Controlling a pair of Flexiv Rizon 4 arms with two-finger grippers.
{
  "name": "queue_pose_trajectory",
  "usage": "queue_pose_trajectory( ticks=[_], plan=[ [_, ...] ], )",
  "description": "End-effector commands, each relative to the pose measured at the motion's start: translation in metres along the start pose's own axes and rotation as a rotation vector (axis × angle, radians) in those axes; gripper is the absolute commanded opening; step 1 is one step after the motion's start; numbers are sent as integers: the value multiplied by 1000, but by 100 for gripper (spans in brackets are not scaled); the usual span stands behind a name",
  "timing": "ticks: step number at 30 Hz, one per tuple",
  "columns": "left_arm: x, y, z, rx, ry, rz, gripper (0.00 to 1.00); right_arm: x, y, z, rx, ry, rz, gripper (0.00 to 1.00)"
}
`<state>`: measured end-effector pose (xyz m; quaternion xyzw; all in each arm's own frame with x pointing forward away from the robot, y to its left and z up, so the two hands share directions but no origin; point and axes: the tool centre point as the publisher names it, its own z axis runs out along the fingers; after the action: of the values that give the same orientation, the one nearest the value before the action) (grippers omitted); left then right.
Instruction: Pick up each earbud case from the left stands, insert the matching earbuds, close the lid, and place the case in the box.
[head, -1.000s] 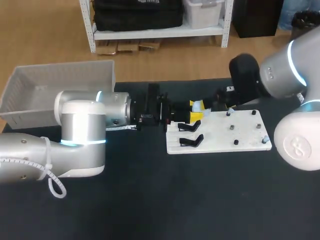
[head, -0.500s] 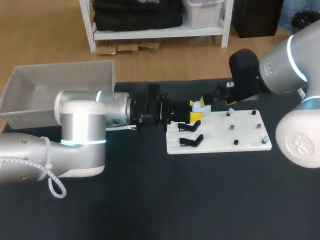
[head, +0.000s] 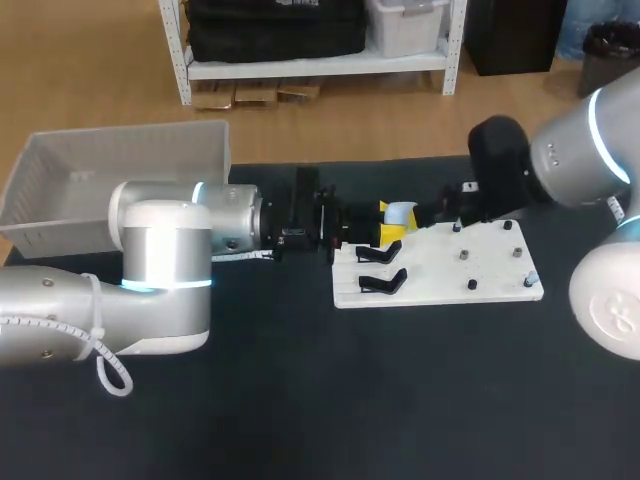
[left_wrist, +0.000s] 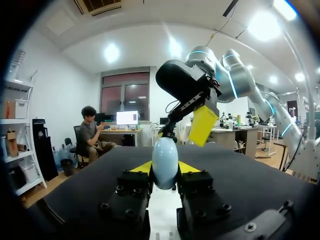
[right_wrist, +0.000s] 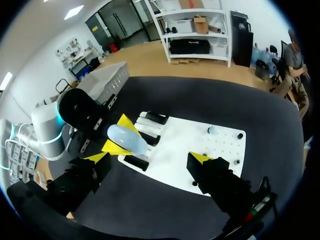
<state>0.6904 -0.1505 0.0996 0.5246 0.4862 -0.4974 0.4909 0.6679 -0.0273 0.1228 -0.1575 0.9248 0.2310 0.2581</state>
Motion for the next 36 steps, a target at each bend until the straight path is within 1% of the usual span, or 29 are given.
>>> queue_pose_trajectory(
  ticks=[1, 17, 30, 36],
  plan=[
    [1, 1, 0, 0, -3, 1, 0, 2, 4, 6, 17, -3, 3, 100],
    [1, 1, 0, 0, -3, 1, 0, 1, 2, 14, 19, 3, 25, 100],
    [1, 1, 0, 0, -3, 1, 0, -4, -3, 16, 34, -1, 39, 100],
    [1, 1, 0, 0, -3, 1, 0, -9, -3, 14, 40, -11, 39, 100]
  ],
)
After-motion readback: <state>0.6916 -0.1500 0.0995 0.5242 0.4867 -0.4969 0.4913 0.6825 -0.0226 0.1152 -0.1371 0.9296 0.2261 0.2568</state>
